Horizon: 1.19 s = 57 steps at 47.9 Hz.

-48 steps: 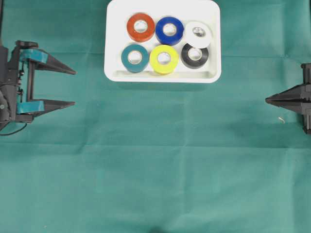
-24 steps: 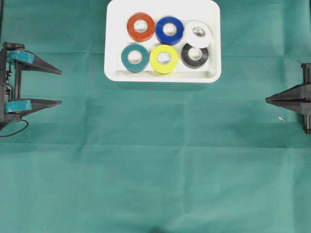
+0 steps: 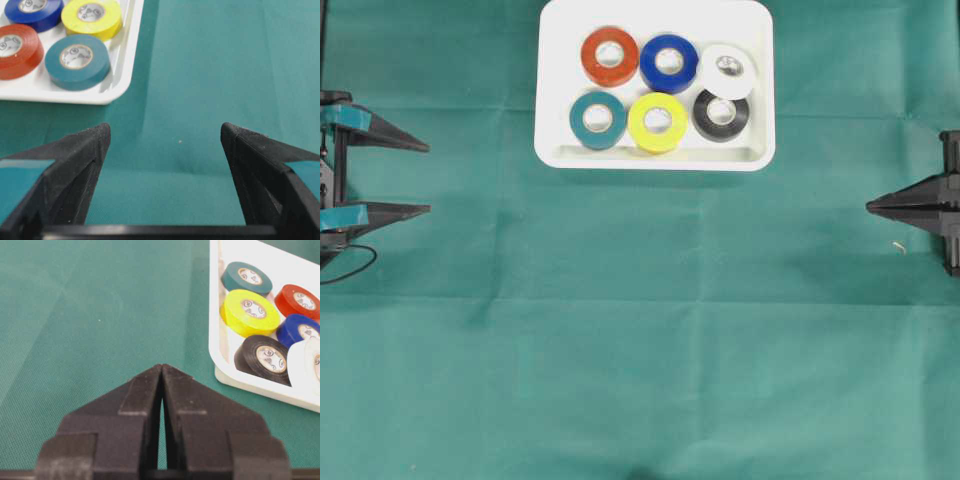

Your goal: Put the tape into the white case with the left arm.

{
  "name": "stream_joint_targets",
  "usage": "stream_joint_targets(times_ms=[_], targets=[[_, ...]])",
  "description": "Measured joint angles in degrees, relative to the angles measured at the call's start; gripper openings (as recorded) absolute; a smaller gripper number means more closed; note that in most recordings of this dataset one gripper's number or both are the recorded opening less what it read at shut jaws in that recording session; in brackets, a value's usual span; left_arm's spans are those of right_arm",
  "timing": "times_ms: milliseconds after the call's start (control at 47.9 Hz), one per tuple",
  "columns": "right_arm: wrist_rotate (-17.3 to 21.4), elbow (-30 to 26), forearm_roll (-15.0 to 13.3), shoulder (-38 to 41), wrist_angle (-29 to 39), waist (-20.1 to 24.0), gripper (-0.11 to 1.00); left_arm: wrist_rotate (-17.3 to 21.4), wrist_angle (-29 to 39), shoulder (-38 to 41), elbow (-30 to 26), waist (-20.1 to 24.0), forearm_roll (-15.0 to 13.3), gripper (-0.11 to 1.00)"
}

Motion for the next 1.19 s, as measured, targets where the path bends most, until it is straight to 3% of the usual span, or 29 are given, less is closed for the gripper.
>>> stream_joint_targets(times_ms=[1190], targets=[[0.0,0.0,0.0,0.0,0.0,-0.1,-0.09,-0.4,0.2,-5.5,3.8,0.0,0.1,0.90]])
